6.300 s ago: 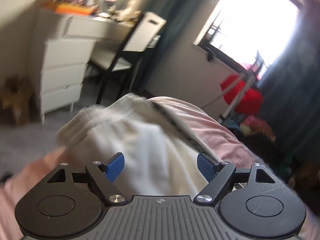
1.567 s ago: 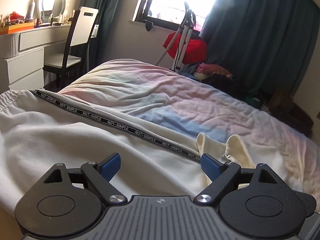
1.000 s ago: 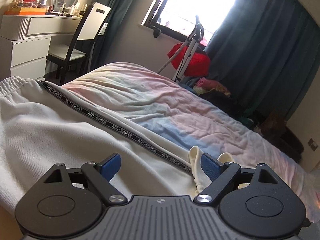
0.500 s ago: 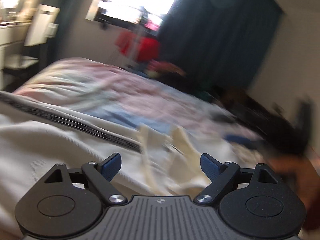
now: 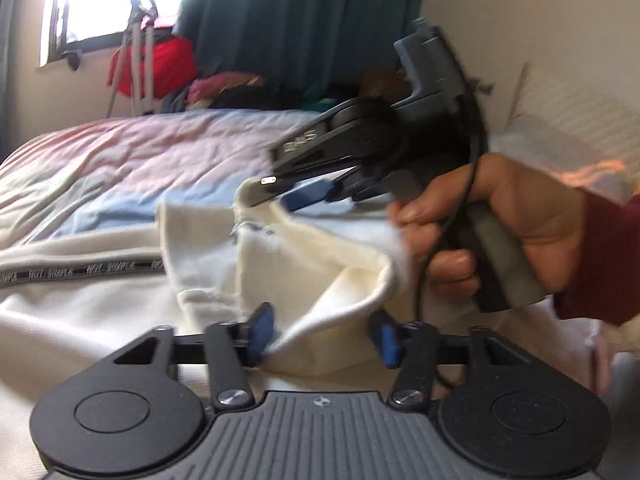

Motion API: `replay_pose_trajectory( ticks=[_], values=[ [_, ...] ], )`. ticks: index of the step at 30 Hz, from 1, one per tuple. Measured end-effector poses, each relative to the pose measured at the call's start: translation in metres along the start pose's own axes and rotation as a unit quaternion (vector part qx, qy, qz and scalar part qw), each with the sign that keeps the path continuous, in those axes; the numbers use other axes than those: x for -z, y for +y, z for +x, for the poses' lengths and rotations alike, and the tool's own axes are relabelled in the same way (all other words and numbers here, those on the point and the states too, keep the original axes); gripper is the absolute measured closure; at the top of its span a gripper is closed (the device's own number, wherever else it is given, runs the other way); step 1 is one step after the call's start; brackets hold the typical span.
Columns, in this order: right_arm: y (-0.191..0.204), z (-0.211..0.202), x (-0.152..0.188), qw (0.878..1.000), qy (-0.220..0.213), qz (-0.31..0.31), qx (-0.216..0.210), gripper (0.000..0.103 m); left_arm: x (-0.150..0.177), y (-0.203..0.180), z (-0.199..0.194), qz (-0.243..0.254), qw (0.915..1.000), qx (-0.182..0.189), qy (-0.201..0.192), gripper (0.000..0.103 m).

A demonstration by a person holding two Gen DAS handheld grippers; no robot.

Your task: Fold clothes

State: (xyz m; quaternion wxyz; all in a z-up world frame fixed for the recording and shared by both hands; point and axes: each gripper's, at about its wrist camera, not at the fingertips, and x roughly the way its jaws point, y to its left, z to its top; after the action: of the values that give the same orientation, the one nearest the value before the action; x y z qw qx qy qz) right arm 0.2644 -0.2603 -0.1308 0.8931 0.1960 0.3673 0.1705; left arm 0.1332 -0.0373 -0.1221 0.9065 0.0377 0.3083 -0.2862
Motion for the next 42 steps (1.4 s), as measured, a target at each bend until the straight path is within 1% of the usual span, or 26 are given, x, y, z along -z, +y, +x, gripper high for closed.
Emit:
replay_pose_trajectory(
  ticks=[1, 2, 3, 4, 8, 11, 13, 14, 16, 18, 20, 22, 24, 27, 30, 31, 32, 33, 34, 35, 36, 37, 38, 39, 40, 42],
  values=[
    [-0.003, 0.0, 0.001, 1.0, -0.002, 0.005, -0.002, 0.083, 0.0, 0.004, -0.002, -0.01, 0.9999, -0.001, -0.005, 0.076],
    [-0.005, -0.003, 0.001, 1.0, -0.008, 0.01, -0.004, 0.086, -0.001, 0.007, -0.005, -0.021, 0.9997, 0.001, -0.01, 0.081],
    [-0.005, -0.007, 0.0, 1.0, -0.016, 0.01, -0.004, 0.088, -0.003, 0.01, -0.008, -0.033, 0.9994, 0.005, -0.014, 0.087],
    [-0.006, -0.01, 0.0, 1.0, -0.024, 0.011, -0.003, 0.088, -0.005, 0.013, -0.012, -0.045, 0.9987, 0.01, -0.02, 0.09],
    [0.007, -0.03, -0.003, 0.998, -0.067, -0.014, -0.004, 0.089, -0.009, 0.015, -0.029, -0.1, 0.9939, 0.035, -0.03, 0.095],
    [0.028, -0.046, -0.005, 0.994, -0.097, -0.055, 0.003, 0.089, -0.007, 0.016, -0.041, -0.165, 0.984, 0.063, -0.026, 0.096],
    [0.044, -0.054, -0.005, 0.99, -0.115, -0.088, -0.001, 0.089, -0.004, 0.013, -0.051, -0.196, 0.9778, 0.069, -0.026, 0.096],
    [0.053, -0.056, -0.004, 0.987, -0.121, -0.108, -0.001, 0.089, -0.002, 0.011, -0.055, -0.204, 0.9766, 0.065, -0.024, 0.096],
    [0.07, -0.054, -0.001, 0.982, -0.122, -0.145, 0.002, 0.089, 0.002, 0.006, -0.061, -0.213, 0.9757, 0.048, -0.02, 0.096],
    [0.079, -0.044, 0.006, 0.98, -0.108, -0.165, 0.002, 0.089, 0.006, 0.002, -0.064, -0.215, 0.9762, 0.022, -0.01, 0.096],
    [0.08, -0.027, 0.014, 0.981, -0.085, -0.172, 0.005, 0.089, 0.01, 0.001, -0.061, -0.213, 0.977, -0.003, 0.006, 0.096],
    [0.077, -0.007, 0.023, 0.983, -0.056, -0.172, 0.018, 0.089, 0.014, 0.002, -0.053, -0.206, 0.9782, -0.007, 0.023, 0.094],
    [0.071, 0.011, 0.03, 0.982, -0.037, -0.179, 0.046, 0.088, 0.017, -0.001, -0.046, -0.177, 0.9834, -0.026, 0.03, 0.093],
    [0.059, 0.023, 0.037, 0.987, -0.025, -0.153, 0.047, 0.087, 0.019, -0.004, -0.041, -0.156, 0.9866, -0.04, 0.027, 0.092],
    [0.062, 0.018, 0.035, 0.986, -0.028, -0.157, 0.049, 0.086, 0.019, -0.005, -0.043, -0.151, 0.9876, -0.038, 0.018, 0.091],
    [0.061, 0.015, 0.035, 0.986, -0.028, -0.154, 0.048, 0.083, 0.02, -0.005, -0.044, -0.148, 0.9882, -0.038, 0.016, 0.089],
    [0.061, 0.013, 0.035, 0.987, -0.028, -0.151, 0.047, 0.074, 0.019, -0.006, -0.044, -0.144, 0.9887, -0.038, 0.015, 0.087],
    [0.06, 0.01, 0.035, 0.988, -0.028, -0.147, 0.046, 0.066, 0.019, -0.007, -0.044, -0.141, 0.9891, -0.039, 0.014, 0.079],
    [0.058, 0.005, 0.035, 0.989, -0.03, -0.138, 0.041, 0.044, 0.018, -0.009, -0.046, -0.134, 0.9901, -0.041, 0.01, 0.065],
    [0.057, -0.001, 0.035, 0.99, -0.037, -0.129, 0.036, 0.026, 0.016, -0.012, -0.049, -0.125, 0.9911, -0.044, 0.005, 0.058],
    [0.056, -0.008, 0.034, 0.991, -0.048, -0.122, 0.031, 0.021, 0.015, -0.017, -0.053, -0.113, 0.9923, -0.05, -0.005, 0.046],
    [0.056, -0.015, 0.034, 0.991, -0.058, -0.117, 0.028, 0.019, 0.014, -0.022, -0.059, -0.099, 0.9931, -0.059, -0.018, 0.032],
    [0.057, -0.024, 0.032, 0.991, -0.066, -0.115, 0.028, 0.019, 0.013, -0.027, -0.064, -0.086, 0.9935, -0.067, -0.031, 0.027],
    [0.057, -0.032, 0.031, 0.99, -0.074, -0.114, 0.032, 0.019, 0.012, -0.032, -0.07, -0.072, 0.9935, -0.076, -0.044, 0.023],
    [0.058, -0.04, 0.03, 0.99, -0.083, -0.112, 0.036, 0.019, 0.011, -0.035, -0.075, -0.062, 0.9936, -0.078, -0.055, 0.023],
    [0.056, -0.059, 0.029, 0.988, -0.103, -0.104, 0.043, 0.019, 0.011, -0.039, -0.085, -0.058, 0.9933, -0.071, -0.071, 0.021]
  ],
)
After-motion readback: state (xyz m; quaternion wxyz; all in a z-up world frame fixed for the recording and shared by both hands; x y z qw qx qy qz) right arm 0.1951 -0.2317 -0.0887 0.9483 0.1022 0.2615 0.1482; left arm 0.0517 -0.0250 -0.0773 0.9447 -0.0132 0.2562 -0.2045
